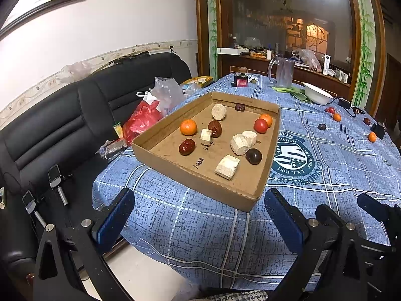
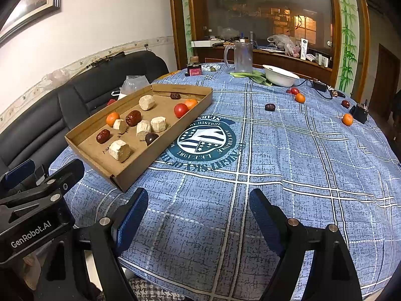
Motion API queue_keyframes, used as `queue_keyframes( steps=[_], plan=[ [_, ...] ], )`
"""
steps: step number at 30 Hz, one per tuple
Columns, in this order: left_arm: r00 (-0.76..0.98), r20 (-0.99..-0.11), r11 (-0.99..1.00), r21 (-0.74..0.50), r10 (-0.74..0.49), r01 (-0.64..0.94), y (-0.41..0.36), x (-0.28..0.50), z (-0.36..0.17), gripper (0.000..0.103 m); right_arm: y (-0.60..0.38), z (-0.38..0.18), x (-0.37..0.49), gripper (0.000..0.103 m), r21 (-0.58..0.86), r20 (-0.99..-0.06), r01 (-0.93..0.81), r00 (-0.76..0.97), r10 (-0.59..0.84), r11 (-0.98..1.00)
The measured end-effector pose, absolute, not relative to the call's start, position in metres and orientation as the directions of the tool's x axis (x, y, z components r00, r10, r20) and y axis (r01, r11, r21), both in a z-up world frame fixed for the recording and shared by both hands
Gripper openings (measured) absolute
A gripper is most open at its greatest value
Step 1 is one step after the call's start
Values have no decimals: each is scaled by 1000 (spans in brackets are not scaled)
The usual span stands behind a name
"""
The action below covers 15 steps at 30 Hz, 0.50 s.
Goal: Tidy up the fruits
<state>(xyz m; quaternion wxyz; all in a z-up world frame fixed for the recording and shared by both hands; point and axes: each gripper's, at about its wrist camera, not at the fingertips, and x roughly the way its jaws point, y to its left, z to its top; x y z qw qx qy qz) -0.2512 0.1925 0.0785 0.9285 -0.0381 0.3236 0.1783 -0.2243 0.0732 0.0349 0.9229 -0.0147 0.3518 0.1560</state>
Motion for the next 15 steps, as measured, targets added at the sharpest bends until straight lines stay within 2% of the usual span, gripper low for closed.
queue_keyframes(
  steps=[15],
  plan=[
    [698, -657, 934, 28, 285, -355, 199, -246, 65, 103, 70, 24, -220, 89, 87, -670, -289, 691, 270, 953]
  ],
)
